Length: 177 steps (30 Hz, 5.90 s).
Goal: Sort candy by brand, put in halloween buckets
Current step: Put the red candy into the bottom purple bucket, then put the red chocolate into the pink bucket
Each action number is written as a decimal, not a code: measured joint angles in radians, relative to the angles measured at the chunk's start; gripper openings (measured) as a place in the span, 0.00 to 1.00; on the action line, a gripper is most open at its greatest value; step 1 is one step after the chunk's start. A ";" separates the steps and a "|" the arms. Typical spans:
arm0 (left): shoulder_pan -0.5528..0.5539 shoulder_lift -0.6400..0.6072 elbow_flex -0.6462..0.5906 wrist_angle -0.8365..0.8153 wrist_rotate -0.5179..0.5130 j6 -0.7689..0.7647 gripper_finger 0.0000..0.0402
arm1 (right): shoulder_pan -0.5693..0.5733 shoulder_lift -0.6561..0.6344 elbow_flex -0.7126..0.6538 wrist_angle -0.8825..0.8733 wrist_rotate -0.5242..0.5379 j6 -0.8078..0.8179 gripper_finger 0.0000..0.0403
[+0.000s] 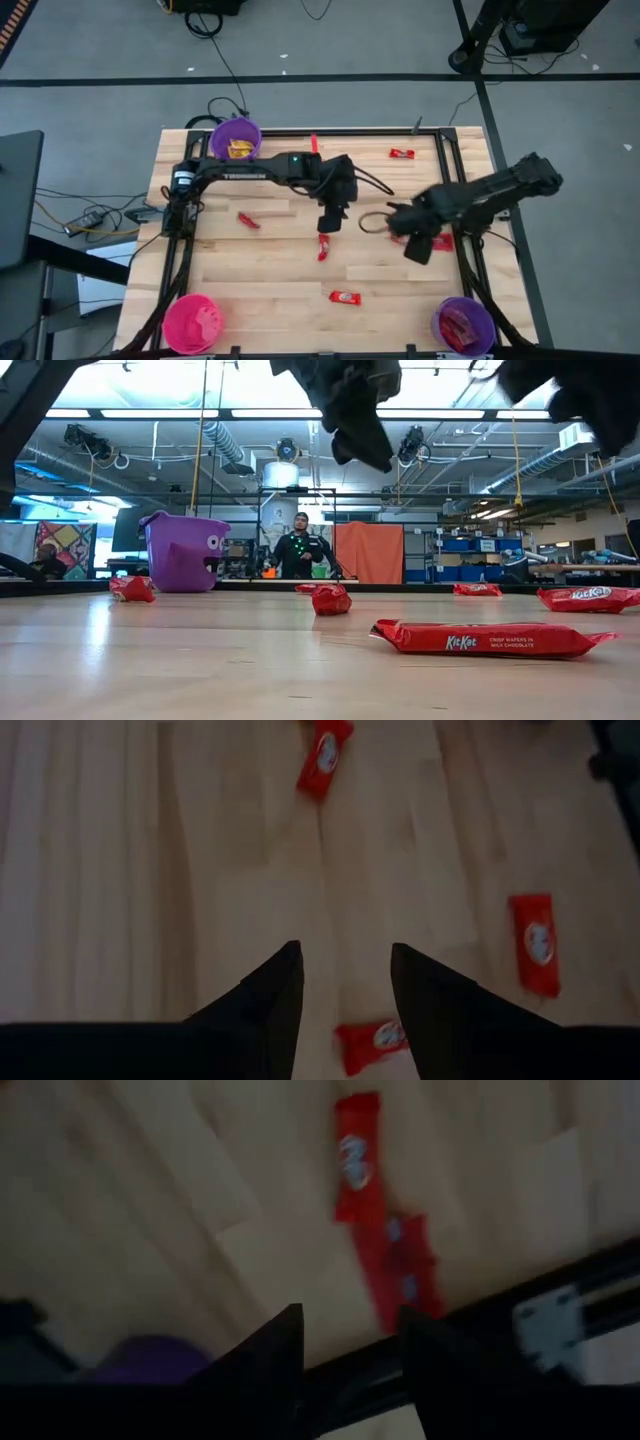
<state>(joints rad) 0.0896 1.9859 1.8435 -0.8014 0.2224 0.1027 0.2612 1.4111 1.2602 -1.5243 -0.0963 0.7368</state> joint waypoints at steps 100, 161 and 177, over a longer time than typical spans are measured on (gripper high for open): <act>-0.110 -0.001 0.000 -0.247 0.087 -0.141 0.39 | 0.629 -0.045 -0.192 0.635 -0.337 0.777 0.36; 0.529 0.311 0.029 -0.108 -0.073 0.307 0.03 | 0.134 -0.239 -0.095 0.741 0.513 0.410 0.41; 0.480 0.227 0.406 -0.700 -0.061 0.167 0.01 | -0.024 -0.239 -0.095 0.731 0.512 0.067 0.41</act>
<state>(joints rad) 0.5698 2.2125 2.2497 -1.5016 0.1616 0.2697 0.2371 1.1717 1.1652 -0.7936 0.4154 0.8037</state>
